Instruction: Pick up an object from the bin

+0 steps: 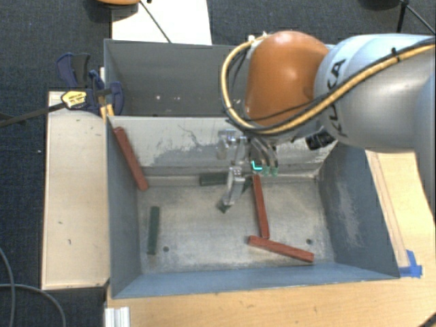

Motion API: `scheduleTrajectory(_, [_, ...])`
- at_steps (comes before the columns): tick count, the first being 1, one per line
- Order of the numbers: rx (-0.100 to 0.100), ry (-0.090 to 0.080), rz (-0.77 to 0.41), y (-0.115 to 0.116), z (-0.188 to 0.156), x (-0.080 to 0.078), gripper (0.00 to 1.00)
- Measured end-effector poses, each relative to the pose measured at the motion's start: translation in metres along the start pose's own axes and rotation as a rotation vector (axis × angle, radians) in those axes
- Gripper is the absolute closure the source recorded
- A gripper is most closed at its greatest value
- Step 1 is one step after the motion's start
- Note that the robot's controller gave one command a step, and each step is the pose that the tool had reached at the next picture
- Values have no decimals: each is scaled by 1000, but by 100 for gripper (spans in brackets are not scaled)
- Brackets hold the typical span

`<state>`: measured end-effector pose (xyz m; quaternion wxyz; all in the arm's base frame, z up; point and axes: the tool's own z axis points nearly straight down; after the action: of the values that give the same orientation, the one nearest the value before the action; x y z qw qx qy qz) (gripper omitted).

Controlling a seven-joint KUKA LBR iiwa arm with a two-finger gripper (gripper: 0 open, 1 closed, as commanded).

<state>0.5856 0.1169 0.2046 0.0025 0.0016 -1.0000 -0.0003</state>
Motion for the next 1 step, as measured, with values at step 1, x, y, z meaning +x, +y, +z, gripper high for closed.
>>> scheduleTrajectory(1, [-1,-8,2,-1,-4,-2,0])
